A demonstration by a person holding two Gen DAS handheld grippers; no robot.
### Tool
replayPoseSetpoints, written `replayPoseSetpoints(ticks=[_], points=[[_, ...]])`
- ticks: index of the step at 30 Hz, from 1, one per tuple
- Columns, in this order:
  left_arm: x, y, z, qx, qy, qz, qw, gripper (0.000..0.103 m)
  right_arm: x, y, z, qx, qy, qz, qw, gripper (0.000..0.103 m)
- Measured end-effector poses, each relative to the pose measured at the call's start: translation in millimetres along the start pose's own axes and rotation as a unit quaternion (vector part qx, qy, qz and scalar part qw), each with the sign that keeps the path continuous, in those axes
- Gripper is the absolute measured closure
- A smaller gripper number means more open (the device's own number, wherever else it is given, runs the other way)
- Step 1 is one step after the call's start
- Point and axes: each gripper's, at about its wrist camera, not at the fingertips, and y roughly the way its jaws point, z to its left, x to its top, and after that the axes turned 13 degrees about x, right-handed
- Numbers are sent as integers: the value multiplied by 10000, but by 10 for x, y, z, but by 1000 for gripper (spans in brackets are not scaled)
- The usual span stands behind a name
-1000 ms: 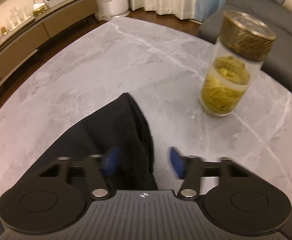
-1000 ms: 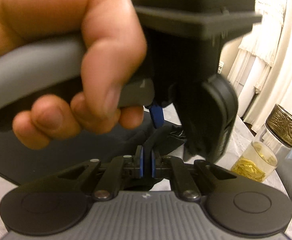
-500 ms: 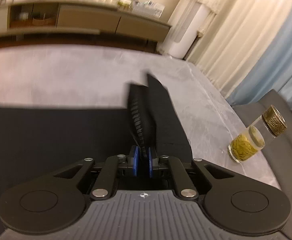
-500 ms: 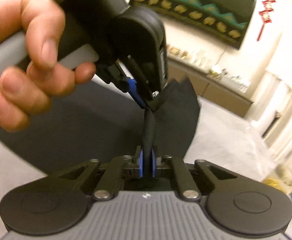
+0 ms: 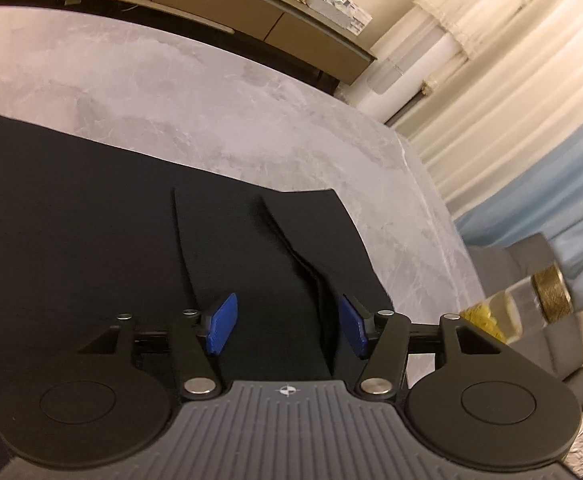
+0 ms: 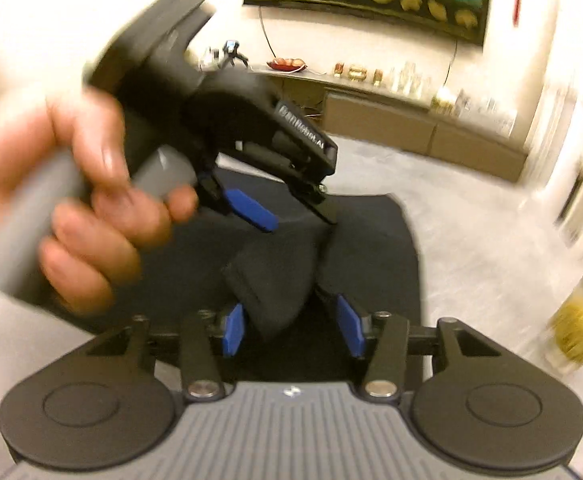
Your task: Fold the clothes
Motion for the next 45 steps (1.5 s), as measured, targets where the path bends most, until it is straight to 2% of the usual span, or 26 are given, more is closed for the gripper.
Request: replayPoseSetpoints(ticks=[2,3,6,9,13,14,15,17,20,22,23,24,25,26,27,28,29,30,32,35,37,38,39,42,45], points=[[10,23,24,1,-52,-21,10000,44,63,-113,-127,338,488,-191,9981,55],[13,44,36,12,-73,-8,10000,44,89,-167,-190,361,647,-282,9969,55],[10,80,64,-22,-95,0,10000,44,127,-266,-349,113,853,-408,9955,55],[-3,85,75,-48,-24,-41,10000,44,104,-184,-493,-209,775,-115,9967,54],[57,103,78,143,42,-219,9996,46,28,103,-389,-51,437,407,9982,55],[77,100,68,252,99,-308,9992,49,10,136,-318,-13,302,449,9985,55],[98,97,57,360,155,-397,9984,58,3,153,-270,74,238,459,9986,55],[134,76,40,640,307,-563,9959,59,27,137,-280,299,400,360,9981,55],[159,37,117,811,310,-631,9942,59,15,177,-367,94,523,424,9977,55],[150,-24,192,745,203,-583,9953,59,-2,213,-427,-91,574,511,9970,57],[142,-65,216,684,157,-570,9959,59,-13,244,-443,-166,566,592,9965,67],[136,-82,185,503,170,-481,9974,59,-30,283,-422,-251,447,690,9963,70],[130,-99,154,322,183,-392,9985,59,-41,301,-373,-357,257,736,9963,78],[125,-116,123,140,196,-303,9993,59,-38,308,-335,-408,144,769,9961,93],[119,-133,91,-41,209,-213,9995,56,-22,310,-319,-444,121,769,9960,96],[113,-150,60,-223,222,-124,9994,54,2,310,-317,-478,118,714,9962,98],[108,-156,24,-386,245,-26,9990,48,23,307,-316,-502,89,604,9969,98],[106,-103,-41,-433,325,104,9985,45,43,281,-302,-495,60,470,9977,98],[102,1,-156,-328,491,221,9980,43,72,179,-239,-332,53,167,9993,98],[107,115,-193,-504,376,391,9973,43,79,125,-180,-17,47,-33,10000,98],[109,81,-185,-555,347,253,9975,52,83,89,-141,193,43,-166,9997,98],[109,37,-177,-530,368,115,9978,77,94,101,-115,273,21,-192,9994,98],[110,-15,-165,-504,392,-29,9980,83,103,143,-74,316,-34,-160,9994,98],[115,-286,-21,-312,449,-442,9975,85,95,259,70,466,-176,-47,9987,98],[112,-362,100,341,734,-664,9945,85,86,406,215,586,-310,102,9977,98]])
